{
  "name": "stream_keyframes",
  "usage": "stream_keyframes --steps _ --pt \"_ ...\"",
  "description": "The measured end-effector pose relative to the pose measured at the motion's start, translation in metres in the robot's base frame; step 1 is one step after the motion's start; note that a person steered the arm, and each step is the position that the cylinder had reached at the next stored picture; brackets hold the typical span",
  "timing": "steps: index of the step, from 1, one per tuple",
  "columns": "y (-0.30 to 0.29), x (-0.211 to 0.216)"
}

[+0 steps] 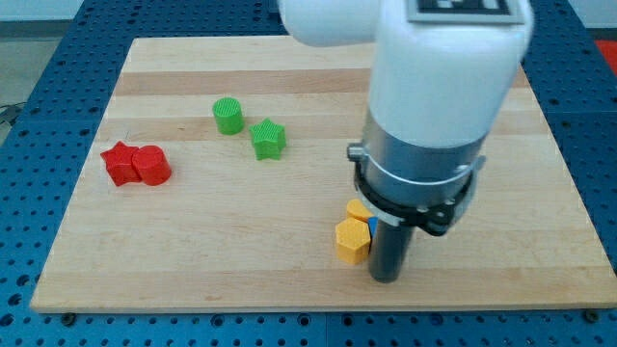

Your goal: Place the yellow hexagon below the red blocks

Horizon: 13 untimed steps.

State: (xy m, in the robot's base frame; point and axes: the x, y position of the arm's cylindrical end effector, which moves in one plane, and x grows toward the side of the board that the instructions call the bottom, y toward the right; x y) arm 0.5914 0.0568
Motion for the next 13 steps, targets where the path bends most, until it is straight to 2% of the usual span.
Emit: stream_keyframes --steps 1,2,3,4,7,13 --pt "0.013 0.015" --pt "0.050 0.017" --pt "0.092 -0.013" --pt "0.090 -0.039" --pt "0.077 -0.039" --pt "-0.033 -0.044"
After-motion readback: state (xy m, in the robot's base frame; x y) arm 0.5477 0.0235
